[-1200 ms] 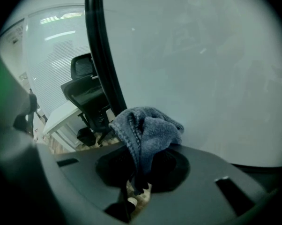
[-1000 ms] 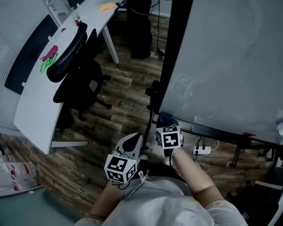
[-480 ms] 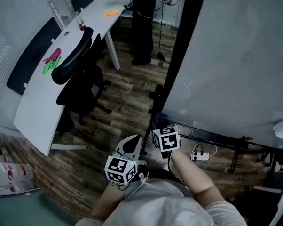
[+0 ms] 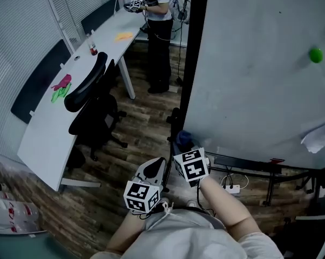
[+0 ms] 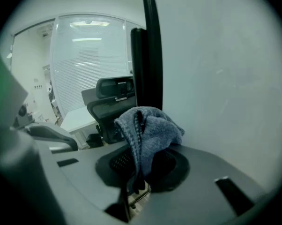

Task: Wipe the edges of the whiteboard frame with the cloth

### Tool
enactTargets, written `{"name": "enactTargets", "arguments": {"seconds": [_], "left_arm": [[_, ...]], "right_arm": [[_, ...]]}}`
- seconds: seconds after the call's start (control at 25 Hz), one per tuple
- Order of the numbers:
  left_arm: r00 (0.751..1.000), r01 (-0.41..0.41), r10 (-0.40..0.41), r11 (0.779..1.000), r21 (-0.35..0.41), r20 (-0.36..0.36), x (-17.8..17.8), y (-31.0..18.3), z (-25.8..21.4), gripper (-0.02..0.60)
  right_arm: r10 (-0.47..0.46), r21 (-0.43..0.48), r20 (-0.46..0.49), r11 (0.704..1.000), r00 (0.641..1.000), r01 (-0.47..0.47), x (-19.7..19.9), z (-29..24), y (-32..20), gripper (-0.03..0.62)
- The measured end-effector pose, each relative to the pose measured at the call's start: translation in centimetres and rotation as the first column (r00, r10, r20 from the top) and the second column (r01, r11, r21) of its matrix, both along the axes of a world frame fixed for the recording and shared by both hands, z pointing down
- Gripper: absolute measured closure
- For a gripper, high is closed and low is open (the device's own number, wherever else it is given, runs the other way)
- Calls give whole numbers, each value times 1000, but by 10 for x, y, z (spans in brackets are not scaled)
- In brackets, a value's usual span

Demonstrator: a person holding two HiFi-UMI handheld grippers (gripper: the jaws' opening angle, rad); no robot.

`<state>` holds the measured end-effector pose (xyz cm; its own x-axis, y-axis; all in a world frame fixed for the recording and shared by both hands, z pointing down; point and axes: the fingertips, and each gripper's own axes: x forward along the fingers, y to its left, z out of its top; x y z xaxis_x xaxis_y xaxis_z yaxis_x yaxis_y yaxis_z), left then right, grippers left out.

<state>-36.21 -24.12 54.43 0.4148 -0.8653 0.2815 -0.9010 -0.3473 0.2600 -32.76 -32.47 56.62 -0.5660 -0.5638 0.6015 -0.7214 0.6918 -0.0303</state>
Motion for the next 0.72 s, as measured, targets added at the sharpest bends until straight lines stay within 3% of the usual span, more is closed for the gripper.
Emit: {"name": "enactTargets", "arguments": {"seconds": [0.44, 0.72], "left_arm": [[999, -33, 28, 993, 114, 42, 9, -15, -46, 563], [999, -34, 31, 984, 177, 21, 8, -30, -83, 563]], "right_arm": [[-34, 173, 49, 985, 998, 25, -2, -90, -3, 526], [-42, 269, 102, 963, 994, 13, 0, -148, -5, 526]]}}
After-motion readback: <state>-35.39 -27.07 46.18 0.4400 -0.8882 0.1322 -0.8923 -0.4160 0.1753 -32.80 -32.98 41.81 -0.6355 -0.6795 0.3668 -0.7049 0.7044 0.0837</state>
